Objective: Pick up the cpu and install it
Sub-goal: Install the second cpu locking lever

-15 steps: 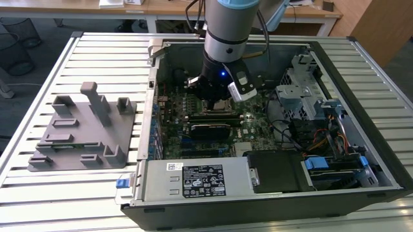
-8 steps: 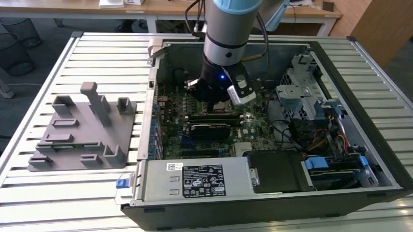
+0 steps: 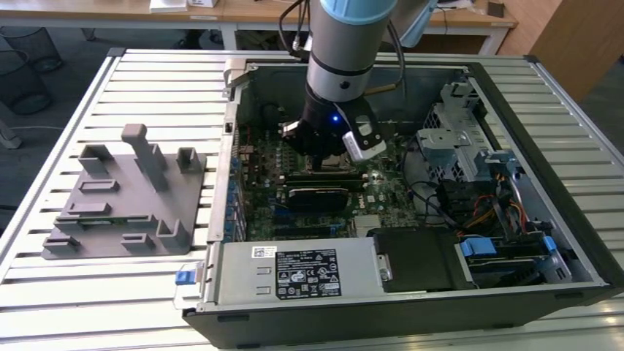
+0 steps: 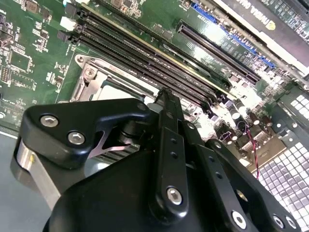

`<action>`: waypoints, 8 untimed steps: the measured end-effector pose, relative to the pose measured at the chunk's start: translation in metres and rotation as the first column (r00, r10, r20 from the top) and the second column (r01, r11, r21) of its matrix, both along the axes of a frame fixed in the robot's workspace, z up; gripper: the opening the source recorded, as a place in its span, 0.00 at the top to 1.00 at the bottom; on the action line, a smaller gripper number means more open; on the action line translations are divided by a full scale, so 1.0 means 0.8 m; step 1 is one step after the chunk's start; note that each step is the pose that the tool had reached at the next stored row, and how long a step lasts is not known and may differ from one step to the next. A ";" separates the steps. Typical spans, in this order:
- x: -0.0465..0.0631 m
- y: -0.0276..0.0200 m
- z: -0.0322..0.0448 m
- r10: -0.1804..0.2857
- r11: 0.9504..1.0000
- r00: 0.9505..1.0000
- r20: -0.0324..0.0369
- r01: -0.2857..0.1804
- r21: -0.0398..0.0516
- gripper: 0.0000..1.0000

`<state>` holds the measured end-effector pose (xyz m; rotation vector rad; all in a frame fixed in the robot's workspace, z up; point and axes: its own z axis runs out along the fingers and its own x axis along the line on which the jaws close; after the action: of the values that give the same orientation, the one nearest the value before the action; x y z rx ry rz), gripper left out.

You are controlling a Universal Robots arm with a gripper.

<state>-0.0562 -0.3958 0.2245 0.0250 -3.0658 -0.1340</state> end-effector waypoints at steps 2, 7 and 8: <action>-0.001 -0.0002 -0.0026 0.000 1.000 1.000 0.000 0.000 0.002 0.89; -0.004 -0.0009 -0.0078 0.000 1.000 1.000 0.000 0.000 0.022 0.89; -0.005 -0.0010 -0.0090 0.000 1.000 1.000 0.000 0.000 0.024 0.89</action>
<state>-0.0599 -0.3966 0.2174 0.0262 -3.0641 -0.1715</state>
